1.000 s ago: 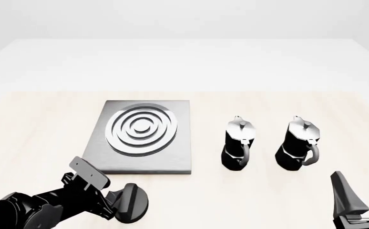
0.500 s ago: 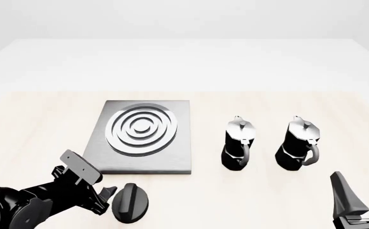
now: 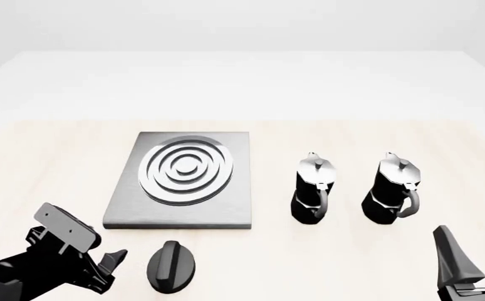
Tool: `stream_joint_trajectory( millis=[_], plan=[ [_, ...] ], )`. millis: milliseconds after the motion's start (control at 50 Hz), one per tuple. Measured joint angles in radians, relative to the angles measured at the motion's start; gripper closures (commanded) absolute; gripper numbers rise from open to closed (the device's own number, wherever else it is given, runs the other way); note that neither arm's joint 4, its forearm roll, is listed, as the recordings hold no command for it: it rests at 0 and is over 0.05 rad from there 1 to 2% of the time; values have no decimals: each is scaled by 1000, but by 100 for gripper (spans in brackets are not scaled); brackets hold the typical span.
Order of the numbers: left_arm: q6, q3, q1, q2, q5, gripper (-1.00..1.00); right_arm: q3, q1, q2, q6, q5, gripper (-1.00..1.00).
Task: Turn off the stove.
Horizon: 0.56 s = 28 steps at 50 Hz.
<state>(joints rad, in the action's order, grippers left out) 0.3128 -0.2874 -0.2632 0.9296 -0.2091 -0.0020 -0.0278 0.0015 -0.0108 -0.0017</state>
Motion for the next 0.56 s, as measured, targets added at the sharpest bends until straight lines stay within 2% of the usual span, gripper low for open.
stream_joint_trajectory(
  millis=[260, 560],
  plan=[
    [-19, -34, 33, -197, -176, -100, 0, -6, -1, 4, -1, -100],
    [-54, -110, 39, -366, -329, -100, 1, -10, -1, 11, -3, -100]
  ],
)
